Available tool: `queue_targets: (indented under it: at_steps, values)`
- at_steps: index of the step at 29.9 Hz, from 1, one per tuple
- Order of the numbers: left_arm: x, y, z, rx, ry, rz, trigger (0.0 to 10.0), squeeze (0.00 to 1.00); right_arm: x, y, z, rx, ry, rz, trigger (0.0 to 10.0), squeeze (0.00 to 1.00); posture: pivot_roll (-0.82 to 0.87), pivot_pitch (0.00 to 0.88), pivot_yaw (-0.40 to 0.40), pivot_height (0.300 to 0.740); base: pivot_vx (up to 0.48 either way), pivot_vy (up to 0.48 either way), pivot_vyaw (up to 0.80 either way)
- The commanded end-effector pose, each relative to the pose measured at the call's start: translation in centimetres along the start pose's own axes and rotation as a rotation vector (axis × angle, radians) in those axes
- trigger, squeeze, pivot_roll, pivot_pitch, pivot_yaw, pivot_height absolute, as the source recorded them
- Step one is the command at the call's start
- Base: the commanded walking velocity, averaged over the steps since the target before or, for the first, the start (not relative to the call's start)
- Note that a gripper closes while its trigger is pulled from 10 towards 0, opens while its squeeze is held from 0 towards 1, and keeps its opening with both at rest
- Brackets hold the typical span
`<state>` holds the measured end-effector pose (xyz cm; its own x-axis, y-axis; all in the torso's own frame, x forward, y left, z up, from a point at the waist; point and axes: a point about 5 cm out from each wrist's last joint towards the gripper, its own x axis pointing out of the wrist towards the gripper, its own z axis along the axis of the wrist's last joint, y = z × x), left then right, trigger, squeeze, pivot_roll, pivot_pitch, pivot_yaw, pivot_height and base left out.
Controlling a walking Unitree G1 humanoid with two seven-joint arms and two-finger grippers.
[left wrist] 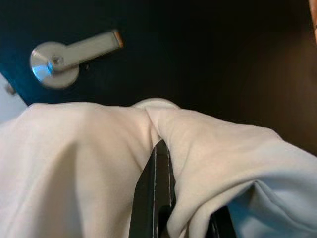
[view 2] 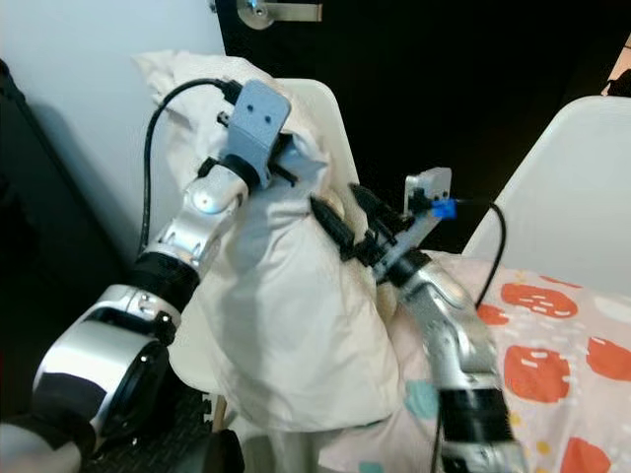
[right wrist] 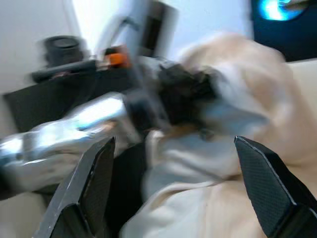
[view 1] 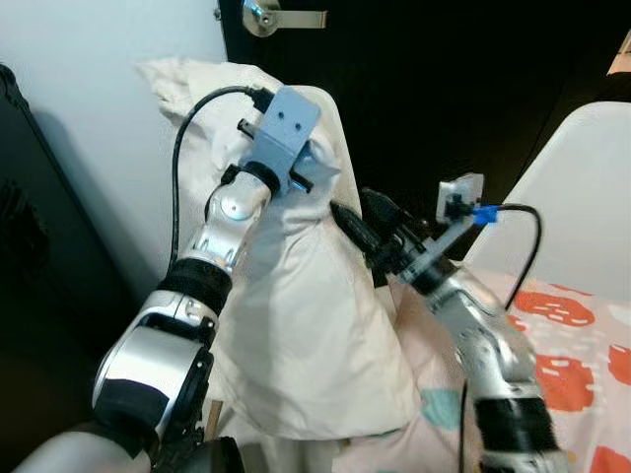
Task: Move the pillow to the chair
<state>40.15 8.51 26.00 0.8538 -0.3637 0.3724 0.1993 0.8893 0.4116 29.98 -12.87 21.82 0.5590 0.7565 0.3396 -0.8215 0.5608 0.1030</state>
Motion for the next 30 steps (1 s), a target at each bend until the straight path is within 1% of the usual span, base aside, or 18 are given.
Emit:
queue_targets:
  at_steps: [1, 4, 5, 6, 8, 9, 10, 11, 13, 15, 18, 19, 20, 21, 22, 24, 28, 30]
  values:
    - [-1.3, -0.3, -2.6, 0.018, 0.089, 0.008, 10.0, 0.00, 0.2, 1.2, -0.1, 0.015, 0.025, 0.090, 10.0, 0.00, -0.03, 0.001, 0.064, 0.527, 0.000, 0.000, 0.00]
    - [-2.2, 1.1, -3.9, 0.032, 0.137, 0.085, 10.0, 0.02, -0.1, 1.7, -0.5, -0.015, 0.093, 0.128, 10.0, 0.00, -0.03, 0.002, 0.064, 0.527, 0.000, 0.000, 0.00]
    - [-2.4, 1.9, -4.1, 0.022, 0.147, 0.121, 10.0, 1.00, -0.2, 1.9, -0.6, -0.019, 0.105, 0.137, 10.0, 0.00, -0.03, 0.004, 0.064, 0.527, 0.000, 0.000, 0.00]
    - [-2.5, 2.4, -4.2, 0.015, 0.152, 0.143, 10.0, 1.00, -0.3, 2.1, -0.7, -0.020, 0.110, 0.142, 10.0, 0.00, -0.03, 0.004, 0.064, 0.527, 0.000, 0.000, 0.00]
    - [-2.8, 4.5, -4.0, 0.042, 0.136, 0.227, 10.0, 1.00, -0.4, 2.6, -1.2, -0.018, 0.146, 0.177, 10.0, 0.00, -0.03, 0.005, 0.064, 0.527, 0.000, 0.000, 0.00]
    - [-2.8, 4.5, -4.0, 0.042, 0.136, 0.227, 10.0, 1.00, -0.4, 2.6, -1.2, -0.018, 0.146, 0.177, 10.0, 0.00, -0.03, 0.005, 0.064, 0.527, 0.000, 0.000, 0.00]
    - [-2.8, 5.1, -3.8, 0.051, 0.128, 0.249, 10.0, 1.00, -0.5, 2.8, -1.3, -0.017, 0.158, 0.189, 10.0, 0.00, -0.03, 0.005, 0.064, 0.527, 0.000, 0.000, 0.00]
    - [-2.8, 6.4, -3.1, 0.063, 0.096, 0.295, 10.0, 1.00, -0.5, 3.0, -2.0, -0.036, 0.209, 0.202, 10.0, 0.00, -0.02, 0.006, 0.060, 0.527, 0.000, 0.000, 0.00]
    - [-2.8, 8.0, -1.9, 0.071, 0.035, 0.340, 10.0, 1.00, -0.6, 3.0, -3.2, -0.080, 0.297, 0.203, 10.0, 0.00, -0.01, 0.004, 0.056, 0.527, 0.000, 0.000, 0.00]
    - [-2.6, 8.8, -0.6, 0.062, -0.027, 0.341, 10.0, 1.00, -0.4, 2.5, -4.4, -0.131, 0.375, 0.159, 10.0, 0.00, 0.00, 0.001, 0.051, 0.527, 0.000, 0.000, 0.00]
    - [-2.5, 8.8, 1.0, 0.027, -0.117, 0.288, 10.0, 1.00, 0.2, 1.1, -6.1, -0.188, 0.479, 0.027, 10.0, 0.00, 0.00, 0.000, 0.047, 0.527, 0.000, 0.000, 0.00]
    - [-2.5, 8.8, 1.0, 0.027, -0.117, 0.288, 10.0, 1.00, 0.2, 1.1, -6.1, -0.188, 0.479, 0.027, 10.0, 0.00, 0.00, 0.000, 0.047, 0.527, 0.000, 0.000, 0.00]
    - [-2.6, 8.2, 1.5, 0.017, -0.151, 0.255, 10.0, 1.00, 0.5, 0.1, -6.8, -0.209, 0.519, -0.076, 10.0, 0.00, 0.02, 0.000, 0.042, 0.527, 0.000, 0.000, 0.00]
    - [-2.7, 7.8, 1.6, 0.028, -0.163, 0.240, 10.0, 1.00, 0.7, -0.2, -7.0, -0.221, 0.532, -0.107, 10.0, 0.00, 0.02, 0.000, 0.040, 0.527, 0.000, 0.000, 0.00]
    - [-2.7, 7.8, 1.6, 0.028, -0.163, 0.240, 10.0, 1.00, 0.7, -0.2, -7.0, -0.221, 0.532, -0.107, 10.0, 0.00, 0.02, 0.000, 0.040, 0.527, 0.000, 0.000, 0.00]
    - [-3.1, 6.8, 1.7, 0.026, -0.178, 0.205, 10.0, 1.00, 1.0, -0.9, -7.2, -0.242, 0.544, -0.182, 10.0, 0.00, 0.02, 0.000, 0.040, 0.527, 0.000, 0.000, 0.00]
    - [-3.8, 5.9, 1.3, 0.007, -0.171, 0.186, 10.0, 1.00, 0.9, -1.4, -7.3, -0.243, 0.571, -0.230, 10.0, 0.00, 0.02, 0.000, 0.041, 0.527, 0.000, 0.000, 0.00]
    - [-3.8, 5.9, 1.3, 0.007, -0.171, 0.186, 10.0, 1.00, 0.9, -1.4, -7.3, -0.243, 0.571, -0.230, 10.0, 0.00, 0.02, 0.000, 0.041, 0.527, 0.000, 0.000, 0.00]
